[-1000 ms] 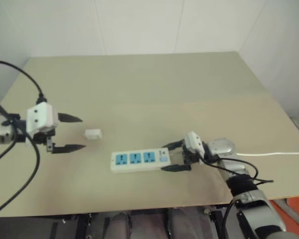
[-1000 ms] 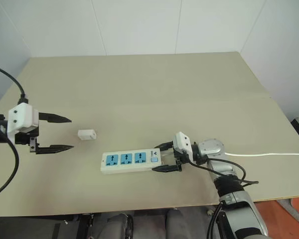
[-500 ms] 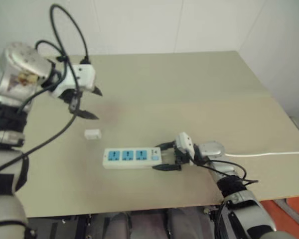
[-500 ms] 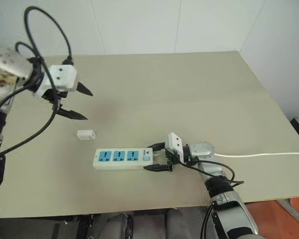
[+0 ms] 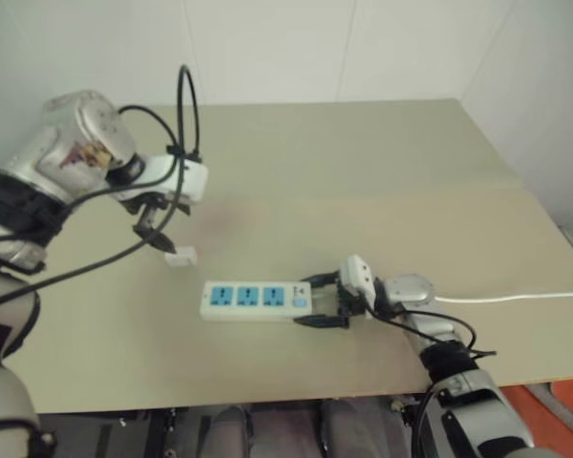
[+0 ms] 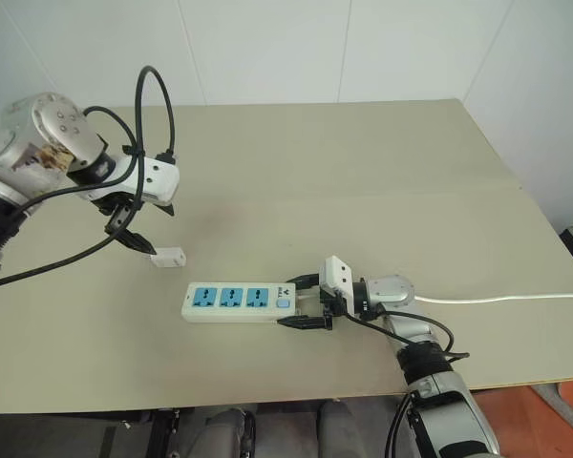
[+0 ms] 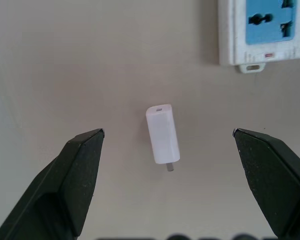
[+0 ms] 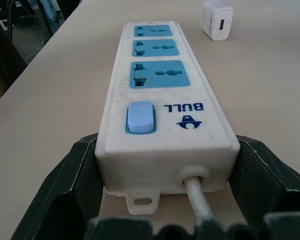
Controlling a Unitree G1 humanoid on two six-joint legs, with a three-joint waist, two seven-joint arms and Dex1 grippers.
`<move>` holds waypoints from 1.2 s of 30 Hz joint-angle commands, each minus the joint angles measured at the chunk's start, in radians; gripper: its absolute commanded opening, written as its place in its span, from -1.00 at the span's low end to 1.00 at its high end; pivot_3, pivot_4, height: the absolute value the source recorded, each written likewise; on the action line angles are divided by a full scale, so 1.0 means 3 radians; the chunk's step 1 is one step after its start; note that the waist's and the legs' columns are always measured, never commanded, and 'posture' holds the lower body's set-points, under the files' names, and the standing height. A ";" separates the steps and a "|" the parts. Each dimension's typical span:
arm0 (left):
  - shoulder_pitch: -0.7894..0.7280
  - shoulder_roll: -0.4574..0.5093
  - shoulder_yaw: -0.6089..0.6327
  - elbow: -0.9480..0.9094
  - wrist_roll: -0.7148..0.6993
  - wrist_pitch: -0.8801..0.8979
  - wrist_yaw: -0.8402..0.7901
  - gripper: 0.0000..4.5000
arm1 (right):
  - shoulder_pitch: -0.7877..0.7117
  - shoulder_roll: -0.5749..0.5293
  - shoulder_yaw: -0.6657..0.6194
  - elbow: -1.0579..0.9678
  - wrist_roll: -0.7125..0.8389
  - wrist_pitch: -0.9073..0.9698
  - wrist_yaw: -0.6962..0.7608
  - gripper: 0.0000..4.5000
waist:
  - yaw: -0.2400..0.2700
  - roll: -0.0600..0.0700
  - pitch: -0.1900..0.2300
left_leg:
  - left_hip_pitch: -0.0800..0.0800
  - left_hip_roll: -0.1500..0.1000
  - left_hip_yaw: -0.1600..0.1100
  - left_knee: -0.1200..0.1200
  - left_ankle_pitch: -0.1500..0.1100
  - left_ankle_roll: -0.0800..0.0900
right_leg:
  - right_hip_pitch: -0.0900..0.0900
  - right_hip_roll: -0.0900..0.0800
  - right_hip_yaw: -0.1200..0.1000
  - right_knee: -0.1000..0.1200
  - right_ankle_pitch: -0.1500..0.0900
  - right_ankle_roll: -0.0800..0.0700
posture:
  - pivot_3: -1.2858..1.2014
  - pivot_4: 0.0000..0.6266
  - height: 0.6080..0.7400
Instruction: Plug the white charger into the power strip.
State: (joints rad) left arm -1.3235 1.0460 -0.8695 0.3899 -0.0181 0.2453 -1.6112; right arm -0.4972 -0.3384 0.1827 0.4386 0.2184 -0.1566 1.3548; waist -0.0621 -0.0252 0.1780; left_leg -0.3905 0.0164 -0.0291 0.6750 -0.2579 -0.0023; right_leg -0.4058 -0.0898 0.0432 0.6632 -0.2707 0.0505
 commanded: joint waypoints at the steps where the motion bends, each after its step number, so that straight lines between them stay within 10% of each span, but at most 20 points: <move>1: 0.0146 0.0041 0.0060 -0.0140 0.0248 0.0069 -0.0011 1.00 | 0.0034 -0.0007 -0.0015 -0.0113 0.0061 -0.0016 -0.0012 0.51 | 0.0004 0.0000 0.0000 | -0.0001 0.0000 -0.0001 0.0002 0.0000 0.0000 | 0.0000 0.0001 0.0000 0.0001 0.0000 0.0000 | 0.03 -0.52 1.00; 36: 0.0805 -0.0941 0.0687 0.0378 0.1577 0.0375 0.0535 1.00 | 0.0243 -0.0009 -0.0027 -0.0409 0.0091 0.0106 -0.0244 0.51 | 0.0049 -0.0001 -0.0001 | 0.0002 -0.0001 0.0000 0.0011 0.0000 0.0000 | 0.0002 0.0000 0.0000 0.0003 0.0000 0.0000 | 0.03 -0.52 1.00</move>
State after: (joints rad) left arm -1.0801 0.7647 -0.6849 0.4936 0.4431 0.3692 -1.4520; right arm -0.4309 -0.3462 0.1805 0.3477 0.2197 -0.1222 1.2844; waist -0.0473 -0.0254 0.1778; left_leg -0.3895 0.0161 -0.0288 0.6784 -0.2579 -0.0023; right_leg -0.4051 -0.0899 0.0433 0.6640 -0.2706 0.0504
